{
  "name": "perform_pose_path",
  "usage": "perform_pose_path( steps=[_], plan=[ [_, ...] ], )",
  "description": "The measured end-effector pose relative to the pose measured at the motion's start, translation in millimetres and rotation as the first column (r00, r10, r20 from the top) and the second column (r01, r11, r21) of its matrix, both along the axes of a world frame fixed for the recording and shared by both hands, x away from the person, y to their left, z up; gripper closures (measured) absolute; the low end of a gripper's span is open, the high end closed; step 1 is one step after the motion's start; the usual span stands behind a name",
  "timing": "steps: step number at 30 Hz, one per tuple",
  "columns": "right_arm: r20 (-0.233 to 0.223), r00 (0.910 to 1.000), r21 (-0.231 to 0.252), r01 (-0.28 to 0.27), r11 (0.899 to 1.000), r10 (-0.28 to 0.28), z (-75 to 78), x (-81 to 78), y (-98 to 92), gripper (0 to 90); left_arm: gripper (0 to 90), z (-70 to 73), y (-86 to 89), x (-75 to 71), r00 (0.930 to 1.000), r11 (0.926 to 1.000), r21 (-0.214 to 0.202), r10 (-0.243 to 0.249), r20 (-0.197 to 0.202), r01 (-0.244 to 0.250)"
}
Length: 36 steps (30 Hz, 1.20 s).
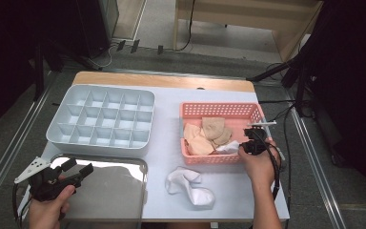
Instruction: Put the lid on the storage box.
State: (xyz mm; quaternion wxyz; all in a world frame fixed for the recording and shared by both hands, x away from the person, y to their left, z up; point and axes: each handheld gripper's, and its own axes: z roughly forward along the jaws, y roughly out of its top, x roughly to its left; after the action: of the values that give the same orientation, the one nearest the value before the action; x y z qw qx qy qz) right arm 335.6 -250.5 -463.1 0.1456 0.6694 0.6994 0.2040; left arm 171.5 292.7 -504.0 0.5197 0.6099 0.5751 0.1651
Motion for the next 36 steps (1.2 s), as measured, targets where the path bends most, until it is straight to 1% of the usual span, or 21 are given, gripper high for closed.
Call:
perform_pose_path(
  steps=[3, 4, 5, 6, 7, 8, 11, 13, 15, 18, 20, 21, 22, 23, 24, 27, 29, 32, 34, 35, 36],
  plan=[
    [0.093, 0.9957, 0.062, -0.010, 0.998, 0.004, 0.6, -5.2, -3.5, 90.0, 21.7, 0.0, -0.5, 0.2, 1.0000, 1.0000, 0.000, 0.000, 0.001, 0.000],
    [0.127, 0.9918, 0.087, -0.016, 0.996, 0.005, 1.4, -6.7, -3.9, 90.0, 21.7, -0.1, -0.7, 0.2, 1.0000, 1.0000, -0.001, 0.000, 0.001, 0.000],
    [0.154, 0.9880, 0.089, -0.015, 0.996, 0.001, 3.3, -8.5, -3.9, 90.0, 21.7, -0.1, -0.7, 0.3, 1.0000, 1.0000, -0.001, 0.001, 0.000, -0.001],
    [0.189, 0.9819, 0.095, -0.013, 0.995, -0.006, 5.4, -10.1, -3.8, 90.0, 21.7, -0.1, -0.2, 0.3, 1.0000, 1.0000, -0.001, -0.001, -0.003, 0.001],
    [0.218, 0.9760, 0.113, -0.017, 0.993, -0.008, 8.6, -11.9, -3.4, 90.0, 21.7, 0.0, 0.0, 0.2, 1.0000, 1.0000, -0.006, 0.001, -0.002, -0.001],
    [0.254, 0.9672, 0.135, -0.028, 0.990, -0.007, 11.9, -13.5, -2.8, 90.0, 21.7, 0.3, 0.1, 0.1, 1.0000, 1.0000, -0.003, 0.003, 0.001, -0.003],
    [0.348, 0.9375, 0.166, -0.063, 0.984, 0.001, 21.8, -18.8, -0.3, 90.0, 21.9, -0.3, -0.1, 0.2, 1.0000, 1.0000, 0.000, 0.004, 0.000, -0.004],
    [0.407, 0.9135, 0.177, -0.091, 0.980, 0.011, 28.2, -22.7, 2.4, 90.0, 21.9, -1.4, -0.2, 0.6, 1.0000, 1.0000, 0.000, 0.004, -0.001, -0.004],
    [0.462, 0.8865, 0.199, -0.126, 0.972, 0.020, 34.1, -26.2, 4.6, 90.0, 21.9, -1.9, -0.6, 0.7, 1.0000, 1.0000, 0.004, 0.004, -0.002, -0.004],
    [0.513, 0.8579, 0.216, -0.169, 0.962, 0.035, 43.6, -30.5, 10.1, 90.0, 21.9, -1.5, -1.5, 0.4, 1.0000, 1.0000, 0.002, 0.001, -0.002, -0.001],
    [0.537, 0.8417, 0.220, -0.201, 0.955, 0.054, 50.0, -32.3, 15.5, 90.0, 21.9, -1.5, -1.8, 0.4, 1.0000, 1.0000, 0.004, 0.000, -0.003, 0.000],
    [0.546, 0.8357, 0.222, -0.214, 0.951, 0.061, 52.6, -32.4, 18.7, 90.0, 21.9, -1.6, -1.9, 0.4, 1.0000, 1.0000, 0.004, -0.001, -0.004, 0.001],
    [0.553, 0.8301, 0.217, -0.224, 0.950, 0.069, 54.2, -32.2, 21.7, 90.0, 21.9, -1.6, -2.0, 0.4, 1.0000, 1.0000, 0.004, 0.000, -0.004, 0.000],
    [0.553, 0.8296, 0.210, -0.225, 0.951, 0.074, 54.3, -31.6, 24.1, 90.0, 21.9, -1.7, -1.9, 0.5, 1.0000, 1.0000, 0.004, -0.001, -0.005, 0.001],
    [0.546, 0.8345, 0.201, -0.217, 0.955, 0.075, 52.2, -29.6, 26.1, 90.0, 21.9, -1.8, -2.0, 0.5, 1.0000, 1.0000, 0.004, -0.001, -0.005, 0.001],
    [0.481, 0.8741, 0.180, -0.174, 0.968, 0.068, 37.1, -21.5, 29.0, 90.0, 21.9, -2.3, -2.2, 0.7, 1.0000, 1.0000, 0.002, -0.001, -0.005, 0.001],
    [0.429, 0.9016, 0.195, -0.149, 0.969, 0.052, 25.2, -16.7, 27.6, 89.8, 21.9, -2.7, -1.7, 0.8, 1.0000, 1.0000, 0.001, -0.001, -0.007, 0.001],
    [0.360, 0.9327, 0.229, -0.114, 0.967, 0.024, 10.6, -12.6, 26.1, 84.1, 21.9, -3.3, -0.2, 1.3, 1.0000, 1.0000, 0.002, 0.004, -0.008, -0.004],
    [0.329, 0.9440, 0.248, -0.117, 0.962, 0.030, 3.2, -11.3, 26.8, 78.5, 21.9, -3.7, 0.6, 1.7, 0.9999, 1.0000, 0.000, 0.004, -0.010, -0.004],
    [0.313, 0.9493, 0.246, -0.113, 0.963, 0.032, 0.7, -11.0, 28.1, 75.1, 21.9, -3.9, 0.6, 1.8, 0.9999, 1.0000, 0.000, 0.005, -0.009, -0.005],
    [0.320, 0.9467, 0.246, -0.119, 0.962, 0.036, -0.1, -10.9, 28.8, 70.1, 21.9, -3.8, 0.5, 1.8, 0.9999, 1.0000, 0.000, 0.004, -0.010, -0.004]
  ],
)
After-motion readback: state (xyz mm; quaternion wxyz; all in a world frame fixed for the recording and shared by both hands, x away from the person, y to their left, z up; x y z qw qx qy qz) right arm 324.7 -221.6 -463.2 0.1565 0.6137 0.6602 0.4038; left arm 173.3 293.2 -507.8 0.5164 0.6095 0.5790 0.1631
